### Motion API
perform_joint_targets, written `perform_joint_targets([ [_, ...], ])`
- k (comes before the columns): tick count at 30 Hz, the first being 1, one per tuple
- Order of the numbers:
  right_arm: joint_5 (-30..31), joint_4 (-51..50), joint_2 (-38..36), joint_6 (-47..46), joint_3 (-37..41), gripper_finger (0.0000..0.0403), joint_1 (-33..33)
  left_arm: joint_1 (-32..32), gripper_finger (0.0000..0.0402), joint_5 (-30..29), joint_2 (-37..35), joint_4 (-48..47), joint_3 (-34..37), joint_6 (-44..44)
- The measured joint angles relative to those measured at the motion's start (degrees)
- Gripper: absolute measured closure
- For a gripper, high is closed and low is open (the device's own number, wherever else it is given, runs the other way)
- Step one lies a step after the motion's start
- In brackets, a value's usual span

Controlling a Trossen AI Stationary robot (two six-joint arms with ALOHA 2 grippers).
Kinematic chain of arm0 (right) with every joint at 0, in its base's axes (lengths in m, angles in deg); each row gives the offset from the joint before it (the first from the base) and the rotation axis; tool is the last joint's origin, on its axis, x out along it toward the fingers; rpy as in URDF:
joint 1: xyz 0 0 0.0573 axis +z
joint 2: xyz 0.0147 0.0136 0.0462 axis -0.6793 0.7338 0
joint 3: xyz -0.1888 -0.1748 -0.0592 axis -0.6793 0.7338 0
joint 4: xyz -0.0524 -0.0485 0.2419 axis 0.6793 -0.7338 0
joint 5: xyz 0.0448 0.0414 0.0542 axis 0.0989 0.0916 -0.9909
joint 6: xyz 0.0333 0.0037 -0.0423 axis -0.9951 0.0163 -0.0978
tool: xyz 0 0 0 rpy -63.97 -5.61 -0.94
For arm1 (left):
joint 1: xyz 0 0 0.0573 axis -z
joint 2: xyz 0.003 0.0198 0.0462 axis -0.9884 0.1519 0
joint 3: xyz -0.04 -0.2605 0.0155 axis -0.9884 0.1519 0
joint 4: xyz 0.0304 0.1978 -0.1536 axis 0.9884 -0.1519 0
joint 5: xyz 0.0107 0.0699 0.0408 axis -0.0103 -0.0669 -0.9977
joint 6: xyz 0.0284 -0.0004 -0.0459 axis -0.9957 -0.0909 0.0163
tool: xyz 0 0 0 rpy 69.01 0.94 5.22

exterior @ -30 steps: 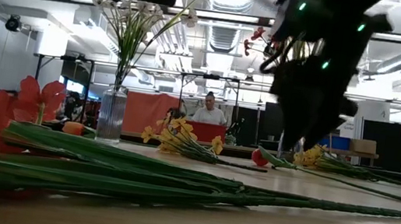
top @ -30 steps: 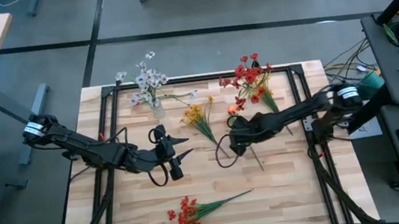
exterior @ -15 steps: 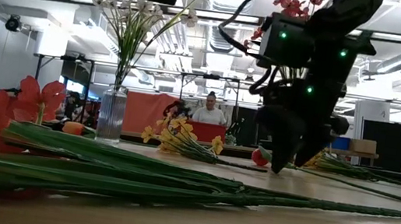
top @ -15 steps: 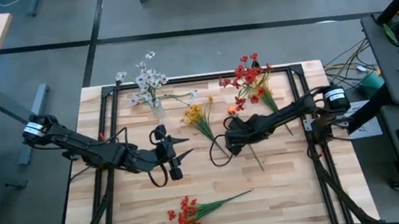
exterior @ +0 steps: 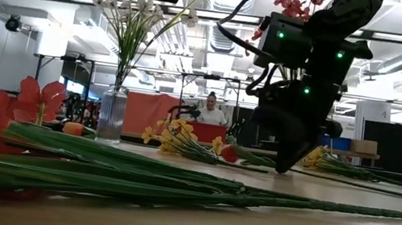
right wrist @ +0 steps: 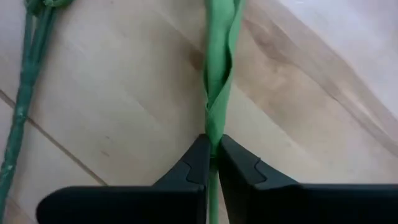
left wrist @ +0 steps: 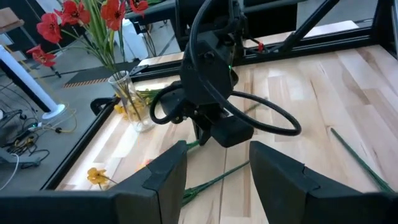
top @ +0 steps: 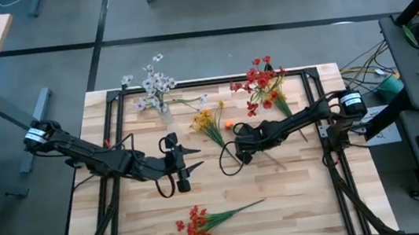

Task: Sort flowers into vase by color
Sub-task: Put the orange tulip into the right transparent flower vase

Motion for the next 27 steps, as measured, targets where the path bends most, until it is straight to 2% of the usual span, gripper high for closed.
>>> perform_joint_targets([
  [5, 0.19, -2.11, -4.07, 2.42, -0.85, 0.0391, 0.63, 0.0, 0.0242, 0.15, 0.0, 0.07, 0.0, 0.0],
  [7, 0.11, -3.3, -7.47, 4.16, -1.05, 0.0392, 1.84, -0.04, 0.0242, 2.85, 0.0, 0.17, 0.0, -0.03],
  [9, 0.09, -3.17, -11.17, 5.3, -0.94, 0.0392, 3.52, -0.1, 0.0243, 9.1, 0.0, 0.44, 0.0, -1.07],
  [12, 0.89, -0.05, -18.21, 7.16, 0.07, 0.0393, 6.82, -0.08, 0.0249, 25.18, 0.02, 5.15, 1.31, -5.94],
  [13, 1.55, 2.92, -20.65, 8.47, 0.94, 0.0393, 8.07, -0.04, 0.0253, 28.82, 0.04, 8.42, 2.2, -7.58],
  [14, 1.95, 6.81, -23.1, 10.64, 2.14, 0.0393, 9.36, -0.04, 0.0257, 30.8, 0.04, 12.46, 3.2, -8.67],
  [16, 2.07, 16.7, -27.45, 15.89, 5.35, 0.0393, 11.86, -0.19, 0.0264, 29.99, 0.03, 18.16, 4.75, -9.3],
  [20, 1.97, 44.58, -33.66, 31.8, 14.53, 0.0392, 17.04, -0.54, 0.027, 20.85, 0.53, 25.11, 6.74, -7.81],
  [21, 1.85, 52.72, -34.19, 35.54, 17.0, 0.0392, 17.95, -0.6, 0.0269, 19.28, 0.87, 26.71, 7.13, -7.66],
  [25, 1.99, 82.07, -33.39, 47.88, 24.91, 0.0392, 19.27, -2.23, 0.0257, 18.96, 4.31, 33.76, 7.04, -7.65],
  [27, 1.6, 92.28, -31.89, 51.72, 27.26, 0.0391, 19.26, -3.47, 0.0246, 19.04, 6.71, 34.85, 5.41, -7.33],
])
